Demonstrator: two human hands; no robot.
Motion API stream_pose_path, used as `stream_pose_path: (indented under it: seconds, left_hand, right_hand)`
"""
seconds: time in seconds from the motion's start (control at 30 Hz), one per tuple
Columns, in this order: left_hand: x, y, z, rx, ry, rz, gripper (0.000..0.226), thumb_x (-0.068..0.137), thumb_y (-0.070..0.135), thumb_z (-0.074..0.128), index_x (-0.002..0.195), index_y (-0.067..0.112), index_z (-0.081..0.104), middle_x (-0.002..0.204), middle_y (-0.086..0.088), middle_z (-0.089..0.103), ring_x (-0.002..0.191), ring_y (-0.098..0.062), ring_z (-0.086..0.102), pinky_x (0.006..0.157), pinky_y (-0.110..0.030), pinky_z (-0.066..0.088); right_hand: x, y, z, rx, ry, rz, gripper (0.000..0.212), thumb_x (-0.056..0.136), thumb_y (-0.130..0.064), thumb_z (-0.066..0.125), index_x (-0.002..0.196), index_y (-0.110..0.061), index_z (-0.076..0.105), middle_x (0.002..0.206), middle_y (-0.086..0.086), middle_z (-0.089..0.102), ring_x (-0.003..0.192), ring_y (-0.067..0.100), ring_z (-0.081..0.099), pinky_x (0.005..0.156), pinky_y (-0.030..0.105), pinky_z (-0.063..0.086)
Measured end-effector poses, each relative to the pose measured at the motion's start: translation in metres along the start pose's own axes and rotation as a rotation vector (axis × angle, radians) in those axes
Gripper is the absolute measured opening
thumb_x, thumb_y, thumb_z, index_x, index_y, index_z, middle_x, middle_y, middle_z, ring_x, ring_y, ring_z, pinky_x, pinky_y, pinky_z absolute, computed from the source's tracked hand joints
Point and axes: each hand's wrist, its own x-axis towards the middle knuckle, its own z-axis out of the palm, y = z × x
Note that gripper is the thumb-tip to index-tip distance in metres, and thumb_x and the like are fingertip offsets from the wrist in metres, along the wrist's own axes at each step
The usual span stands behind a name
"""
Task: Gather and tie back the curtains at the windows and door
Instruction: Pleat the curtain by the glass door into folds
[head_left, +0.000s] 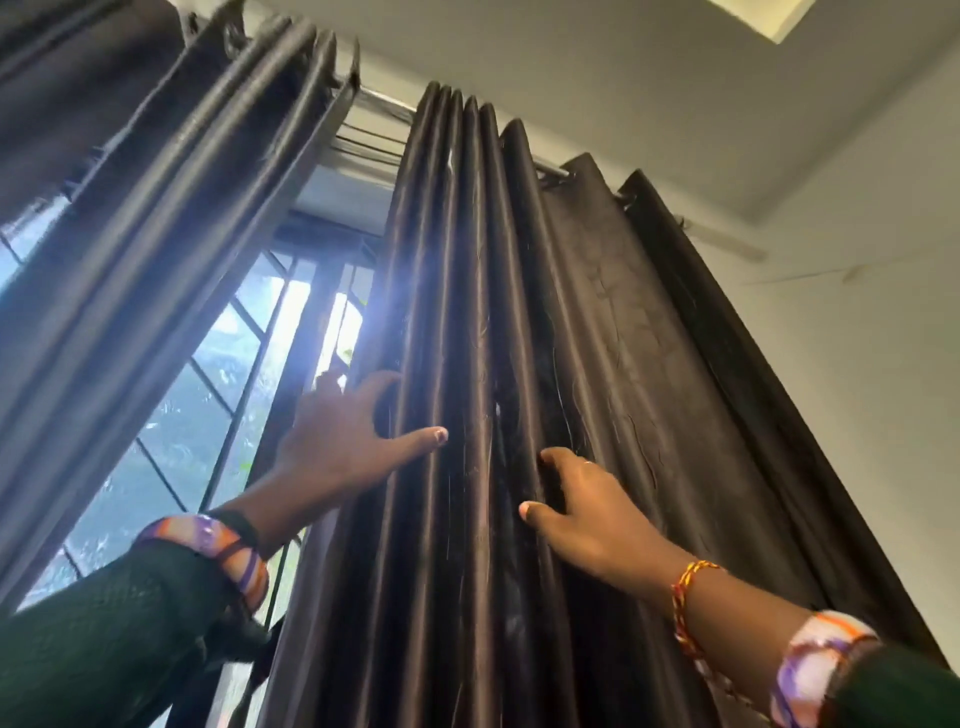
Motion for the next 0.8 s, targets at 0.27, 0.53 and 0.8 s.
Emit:
stream_pose_path:
  seconds: [0.27,0.53,0.8]
  left_hand:
    - [0.04,0.024,0.041,-0.186,0.019,-0.16,0.055,0.072,0.061,0.063,0.076,0.007,0.059,0.076,-0.011,0.061,0.074,-0.023,0.06,0.062,-0.034,0.045]
    - [0.054,-0.009,0.05,0.385,0.229,-0.13,0.039,0.077,0.018,0.059,0.114,0.011,0.049,0.138,-0.015,0.031,0.124,-0.035,0.037,0.089,-0.043,0.044]
    - [0.058,0.006,0.063,0.698,0.332,0.127,0.068,0.082,0.049,0.052,0.138,0.019,0.03,0.155,-0.015,-0.007,0.142,-0.033,-0.007,0.114,-0.045,0.013]
  right_hand:
    - [0.058,-0.041,0.055,0.543,-0.19,-0.196,0.035,0.089,-0.027,0.053,0.122,-0.016,0.057,0.117,0.012,0.065,0.111,0.03,0.058,0.1,0.045,0.044]
    - [0.096,0.004,0.051,-0.618,0.546,-0.258,0.043,0.055,-0.019,0.072,0.098,-0.017,0.07,0.134,0.022,0.052,0.131,0.042,0.039,0.1,0.067,0.014]
    - [0.099,0.074,0.023,-0.288,0.308,0.049,0.057,0.091,-0.009,0.04,0.144,-0.023,0.027,0.158,0.007,-0.016,0.128,0.038,0.042,0.093,0.044,0.045]
